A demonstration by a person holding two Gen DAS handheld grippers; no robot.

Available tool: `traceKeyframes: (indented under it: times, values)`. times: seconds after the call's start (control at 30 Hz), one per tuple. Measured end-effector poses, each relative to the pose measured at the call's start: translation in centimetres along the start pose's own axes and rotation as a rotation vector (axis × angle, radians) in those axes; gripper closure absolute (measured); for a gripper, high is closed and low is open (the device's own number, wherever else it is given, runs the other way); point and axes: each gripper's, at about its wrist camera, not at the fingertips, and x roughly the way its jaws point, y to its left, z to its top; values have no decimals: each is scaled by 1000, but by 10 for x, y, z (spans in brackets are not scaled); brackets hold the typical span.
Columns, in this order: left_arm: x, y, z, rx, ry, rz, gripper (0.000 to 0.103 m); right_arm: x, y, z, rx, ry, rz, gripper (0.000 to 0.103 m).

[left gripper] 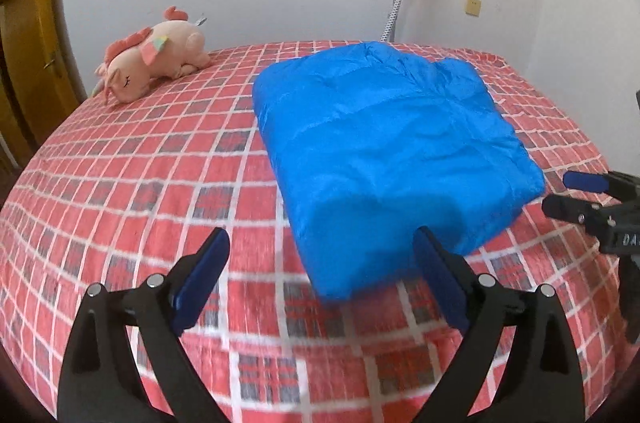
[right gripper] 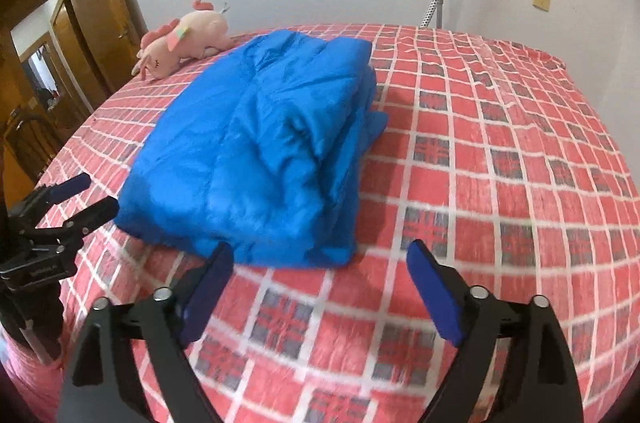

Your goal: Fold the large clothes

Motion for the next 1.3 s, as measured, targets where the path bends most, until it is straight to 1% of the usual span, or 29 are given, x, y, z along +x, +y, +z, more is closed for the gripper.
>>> traceKeyframes:
  times: [0.1,0.2,0.33,0.5,0.63,0.8,1.17,1.3]
  values:
    - [-10,0,-9,-20,-18,32,8,-9,7,-10,16,-11,-16,4]
    - [-20,-1,-16,-31,-32,61,7,-16,13,-20,15,-27,-43,4]
    - [-30,0,-24,-70,-25,38,7,-22,19,-33,20,-29,-50,4]
    - [-41,0,-38,-80,-21,44,7,-29,23,-47,41,-27,-37,4]
    - [-49,0,-48,-78,-26,48,7,-35,23,-54,57,-34,-37,4]
    - [-59,0,-58,-73,-30,56,7,-42,28,-62,48,-36,-53,4]
    - [-78,-3,-69,-60,-25,57,7,-59,40,-72,23,-30,-63,4]
    - [-86,-6,-70,-52,-39,59,7,-65,41,-73,23,-36,-64,4]
